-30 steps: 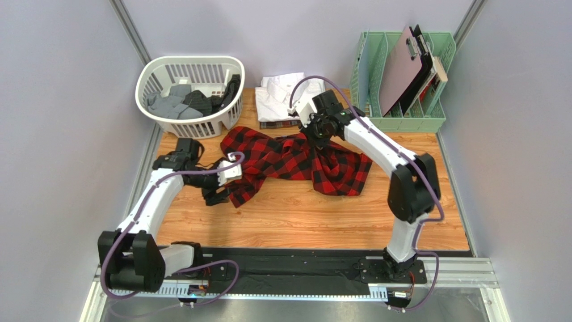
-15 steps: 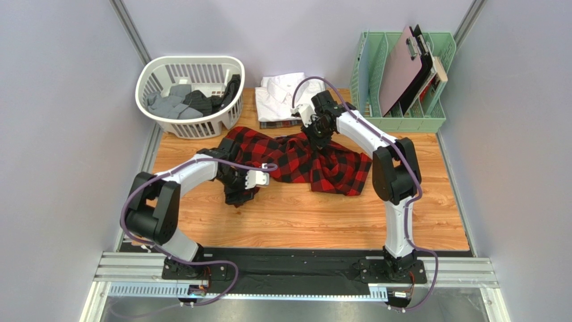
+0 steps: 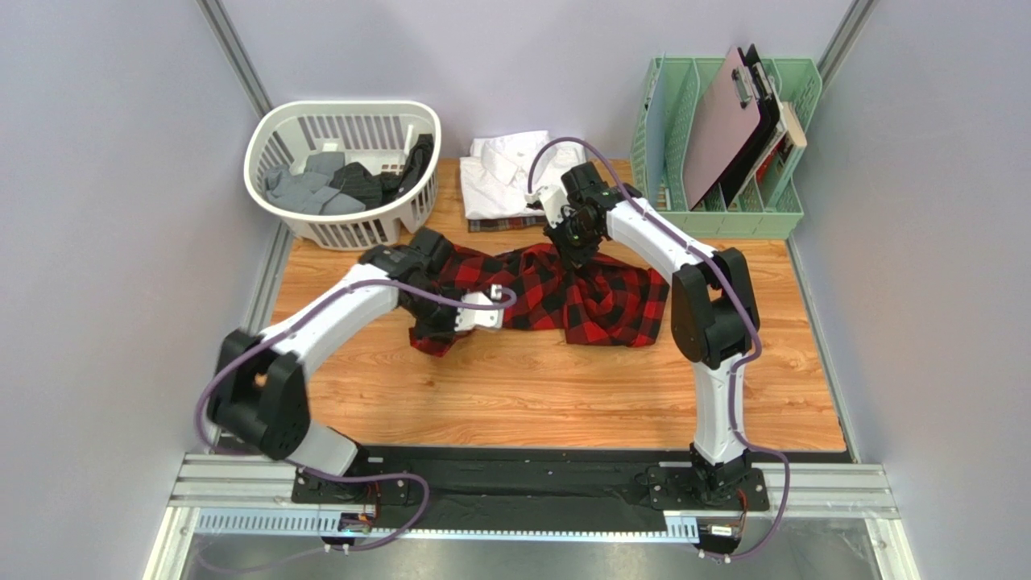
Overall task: Fold and stack the long sleeve shirts
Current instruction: Flatten the shirt out
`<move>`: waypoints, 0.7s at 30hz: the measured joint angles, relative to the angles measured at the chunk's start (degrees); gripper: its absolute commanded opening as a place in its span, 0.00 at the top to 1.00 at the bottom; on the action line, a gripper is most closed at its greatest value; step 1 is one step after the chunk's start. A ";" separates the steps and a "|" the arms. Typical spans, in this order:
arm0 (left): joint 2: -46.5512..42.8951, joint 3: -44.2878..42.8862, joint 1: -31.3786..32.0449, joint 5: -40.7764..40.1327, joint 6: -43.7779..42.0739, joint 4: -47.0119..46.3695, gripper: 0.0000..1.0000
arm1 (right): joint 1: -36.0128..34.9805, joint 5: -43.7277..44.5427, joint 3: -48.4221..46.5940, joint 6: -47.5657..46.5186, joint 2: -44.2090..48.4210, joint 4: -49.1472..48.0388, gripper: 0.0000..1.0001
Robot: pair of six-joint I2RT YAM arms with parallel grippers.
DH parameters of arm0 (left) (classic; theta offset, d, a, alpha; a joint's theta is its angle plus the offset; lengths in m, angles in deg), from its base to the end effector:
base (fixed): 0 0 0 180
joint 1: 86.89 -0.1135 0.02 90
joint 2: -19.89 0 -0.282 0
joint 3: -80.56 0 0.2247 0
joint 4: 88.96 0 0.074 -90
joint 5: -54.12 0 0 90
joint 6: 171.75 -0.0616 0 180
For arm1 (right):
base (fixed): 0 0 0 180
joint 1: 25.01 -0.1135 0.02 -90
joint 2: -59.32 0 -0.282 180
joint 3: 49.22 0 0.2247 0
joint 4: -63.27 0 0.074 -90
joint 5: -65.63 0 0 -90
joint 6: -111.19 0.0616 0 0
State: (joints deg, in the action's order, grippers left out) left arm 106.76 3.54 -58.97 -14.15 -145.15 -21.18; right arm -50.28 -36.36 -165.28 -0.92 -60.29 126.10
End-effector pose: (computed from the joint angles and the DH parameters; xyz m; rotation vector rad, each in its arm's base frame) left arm 0.2138 -0.1391 0.2285 2.0380 1.9104 -0.4183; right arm 0.3901 0.1983 0.2218 -1.1477 2.4670 0.3012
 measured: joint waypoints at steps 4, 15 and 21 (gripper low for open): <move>-13.94 -14.93 0.07 10.88 2.64 9.92 1.00 | 0.42 1.01 -0.31 0.00 0.07 0.28 0.99; -28.33 -32.59 0.13 26.84 12.00 17.25 1.00 | 0.85 -1.68 -1.27 1.77 3.89 4.31 1.00; -26.64 -18.05 0.13 22.91 6.34 21.16 1.00 | 1.07 -2.32 0.57 1.81 10.25 5.79 1.00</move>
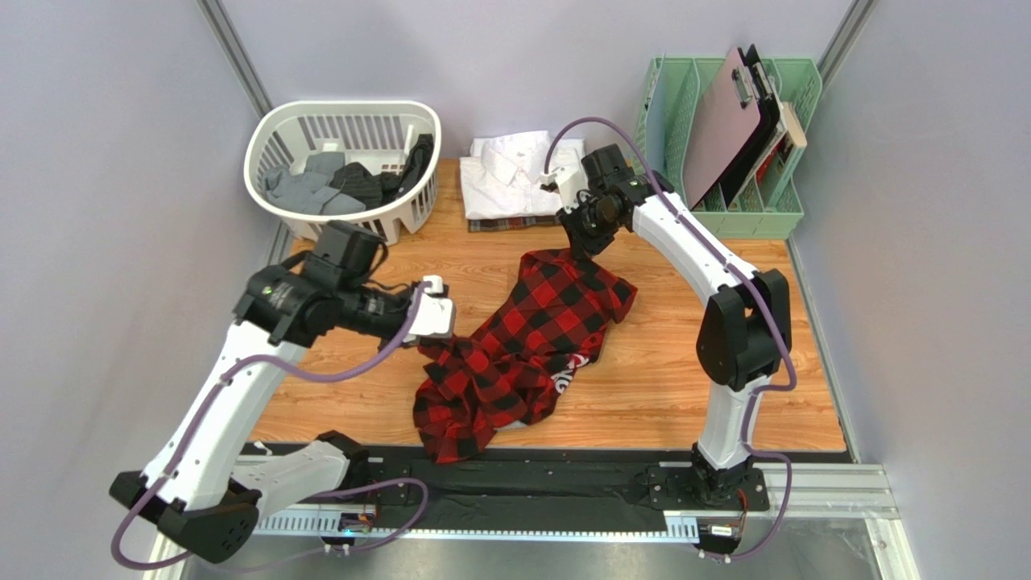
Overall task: Fold and stack the long sleeve shirts
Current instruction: Flatten the shirt out
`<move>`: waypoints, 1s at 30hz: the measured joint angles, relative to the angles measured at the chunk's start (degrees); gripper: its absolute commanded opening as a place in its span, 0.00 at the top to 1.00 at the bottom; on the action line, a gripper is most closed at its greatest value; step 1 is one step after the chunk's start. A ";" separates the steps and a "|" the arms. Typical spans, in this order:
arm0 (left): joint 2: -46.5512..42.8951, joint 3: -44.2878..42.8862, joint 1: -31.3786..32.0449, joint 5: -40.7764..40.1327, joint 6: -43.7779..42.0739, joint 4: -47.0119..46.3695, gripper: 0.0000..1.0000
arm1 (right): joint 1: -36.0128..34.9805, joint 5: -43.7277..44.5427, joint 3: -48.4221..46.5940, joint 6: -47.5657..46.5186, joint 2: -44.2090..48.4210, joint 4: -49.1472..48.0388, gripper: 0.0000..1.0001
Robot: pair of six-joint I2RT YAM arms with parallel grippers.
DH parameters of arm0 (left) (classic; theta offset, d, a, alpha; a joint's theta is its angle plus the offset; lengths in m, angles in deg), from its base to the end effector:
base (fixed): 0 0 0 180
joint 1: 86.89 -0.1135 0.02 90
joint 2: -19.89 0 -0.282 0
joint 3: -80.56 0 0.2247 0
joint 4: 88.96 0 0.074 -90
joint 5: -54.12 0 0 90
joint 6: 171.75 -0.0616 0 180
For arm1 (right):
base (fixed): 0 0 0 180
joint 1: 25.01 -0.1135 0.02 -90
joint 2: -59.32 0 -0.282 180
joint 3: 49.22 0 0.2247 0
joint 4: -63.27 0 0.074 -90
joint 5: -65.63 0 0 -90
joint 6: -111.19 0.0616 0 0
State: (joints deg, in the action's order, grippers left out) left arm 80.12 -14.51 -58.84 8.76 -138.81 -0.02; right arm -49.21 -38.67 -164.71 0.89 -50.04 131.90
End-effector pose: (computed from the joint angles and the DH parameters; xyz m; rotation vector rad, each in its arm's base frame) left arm 0.0975 -0.1010 0.3912 1.7511 1.4626 -0.7154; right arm 0.3574 0.1773 0.2850 -1.0784 2.4213 0.3542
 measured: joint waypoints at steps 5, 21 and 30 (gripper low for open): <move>4.07 9.16 3.58 -4.28 -3.34 2.40 1.00 | 0.59 -0.02 0.13 0.35 1.90 0.24 1.00; 26.29 17.44 -11.37 -35.28 -5.35 -16.48 1.00 | 8.31 -6.34 -9.35 4.07 13.38 3.15 1.00; 28.33 20.22 -22.08 -39.58 -9.90 -21.68 0.41 | 7.76 -11.54 8.37 2.43 20.35 4.15 1.00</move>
State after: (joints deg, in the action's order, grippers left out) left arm 108.45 5.71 -80.91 -30.82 -148.71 -21.70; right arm -41.45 -50.21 -156.34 3.32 -29.69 136.05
